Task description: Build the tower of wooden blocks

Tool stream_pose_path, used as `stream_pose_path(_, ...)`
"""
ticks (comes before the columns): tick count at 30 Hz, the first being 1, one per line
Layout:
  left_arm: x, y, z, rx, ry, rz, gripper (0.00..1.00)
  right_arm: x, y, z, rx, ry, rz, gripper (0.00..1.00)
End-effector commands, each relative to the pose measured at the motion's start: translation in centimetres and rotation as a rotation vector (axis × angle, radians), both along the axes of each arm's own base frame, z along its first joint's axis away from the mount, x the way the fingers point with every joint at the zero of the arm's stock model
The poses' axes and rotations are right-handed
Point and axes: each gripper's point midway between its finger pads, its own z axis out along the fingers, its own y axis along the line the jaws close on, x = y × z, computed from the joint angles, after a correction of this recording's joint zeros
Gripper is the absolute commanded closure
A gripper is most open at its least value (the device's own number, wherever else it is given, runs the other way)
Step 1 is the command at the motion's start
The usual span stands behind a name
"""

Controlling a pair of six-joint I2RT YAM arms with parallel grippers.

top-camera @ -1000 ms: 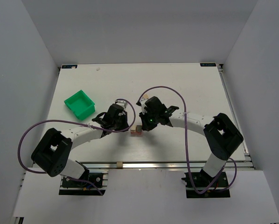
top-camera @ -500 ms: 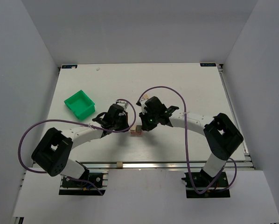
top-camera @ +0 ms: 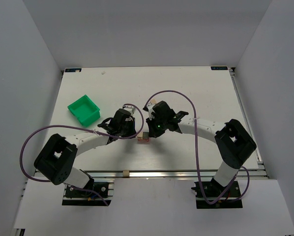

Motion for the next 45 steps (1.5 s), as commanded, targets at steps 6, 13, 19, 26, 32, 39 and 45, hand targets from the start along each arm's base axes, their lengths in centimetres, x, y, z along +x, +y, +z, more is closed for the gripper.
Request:
stream_pose_path(6, 1.1, -0.7, 1.4, -0.02, -0.043, -0.008, 1.0, 0.8, 0.9, 1.3, 0.023, -0.037, 0.002, 0.93)
stream_pose_path(13, 1.0, -1.1, 1.5, -0.023, -0.044, -0.019, 1.0, 1.9, -0.8, 2.3, -0.008, -0.096, -0.1, 0.91)
stream_pose_path(19, 1.1, -1.3, 1.6, -0.03, -0.047, -0.024, 1.0, 1.9, -1.6, 2.6, -0.02, -0.106, -0.137, 0.9)
stream_pose_path(26, 1.3, -1.2, 1.6, -0.021, -0.044, -0.02, 1.0, 1.8, -1.9, 2.8, -0.019, -0.112, -0.144, 0.9)
stream_pose_path(32, 1.3, -1.2, 1.9, -0.024, -0.057, -0.017, 1.0, 1.8, -2.4, 3.2, -0.023, -0.135, -0.144, 0.87)
stream_pose_path(39, 1.3, 1.7, 3.2, 0.025, -0.028, 0.137, 0.99, 1.7, -4.8, 5.7, -0.066, -0.263, -0.124, 0.67)
stream_pose_path(45, -1.7, 6.9, 6.2, 0.034, -0.027, 0.403, 0.22, -1.6, -5.1, 7.3, -0.025, -0.278, -0.019, 0.11)
